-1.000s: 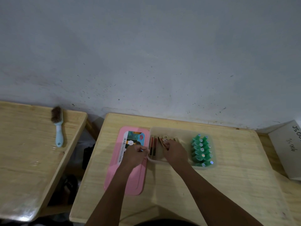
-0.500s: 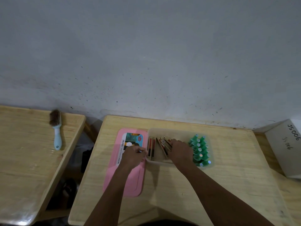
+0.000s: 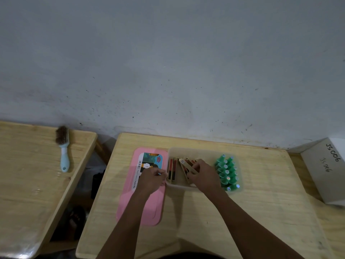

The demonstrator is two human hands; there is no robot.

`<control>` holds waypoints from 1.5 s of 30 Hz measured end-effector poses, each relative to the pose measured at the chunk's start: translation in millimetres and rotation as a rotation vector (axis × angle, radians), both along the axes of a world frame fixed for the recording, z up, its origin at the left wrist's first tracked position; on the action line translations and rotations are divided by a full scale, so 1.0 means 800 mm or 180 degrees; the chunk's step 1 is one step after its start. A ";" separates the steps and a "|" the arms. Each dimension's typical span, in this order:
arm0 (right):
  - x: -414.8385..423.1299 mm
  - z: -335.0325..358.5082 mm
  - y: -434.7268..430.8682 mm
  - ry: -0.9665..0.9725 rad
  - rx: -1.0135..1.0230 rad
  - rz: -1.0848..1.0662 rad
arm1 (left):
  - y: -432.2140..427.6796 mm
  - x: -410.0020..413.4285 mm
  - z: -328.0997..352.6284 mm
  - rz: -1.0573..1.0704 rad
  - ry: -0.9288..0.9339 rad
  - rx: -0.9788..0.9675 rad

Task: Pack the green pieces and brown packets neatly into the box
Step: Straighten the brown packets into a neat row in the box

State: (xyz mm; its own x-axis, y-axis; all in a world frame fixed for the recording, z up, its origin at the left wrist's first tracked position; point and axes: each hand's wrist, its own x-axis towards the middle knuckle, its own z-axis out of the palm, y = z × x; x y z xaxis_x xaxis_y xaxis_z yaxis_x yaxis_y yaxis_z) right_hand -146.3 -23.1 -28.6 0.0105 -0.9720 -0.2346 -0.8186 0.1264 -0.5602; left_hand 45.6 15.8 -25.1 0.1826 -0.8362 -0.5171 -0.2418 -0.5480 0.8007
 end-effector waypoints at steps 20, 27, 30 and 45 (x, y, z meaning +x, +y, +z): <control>0.005 -0.002 -0.006 -0.1527 0.0229 -0.1044 | 0.000 0.002 -0.006 0.0107 0.0149 0.0024; 0.006 -0.003 -0.006 -0.2250 0.0853 -0.1410 | 0.000 0.004 -0.009 0.0077 0.0147 0.0024; 0.005 -0.007 -0.010 -0.2557 0.1154 -0.1598 | -0.001 0.004 -0.009 0.0095 0.0157 0.0045; 0.019 -0.002 -0.007 -0.1081 0.0748 -0.0307 | -0.001 0.004 -0.012 0.0015 -0.0029 0.0039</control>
State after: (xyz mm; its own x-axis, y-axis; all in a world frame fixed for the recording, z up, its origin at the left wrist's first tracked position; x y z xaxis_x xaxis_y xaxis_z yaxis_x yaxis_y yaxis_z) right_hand -130.9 -28.8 -29.9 0.0370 -0.8928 -0.4489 -0.5706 0.3499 -0.7430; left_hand 48.5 15.2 -34.5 0.1915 -0.8289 -0.5256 -0.2465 -0.5589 0.7917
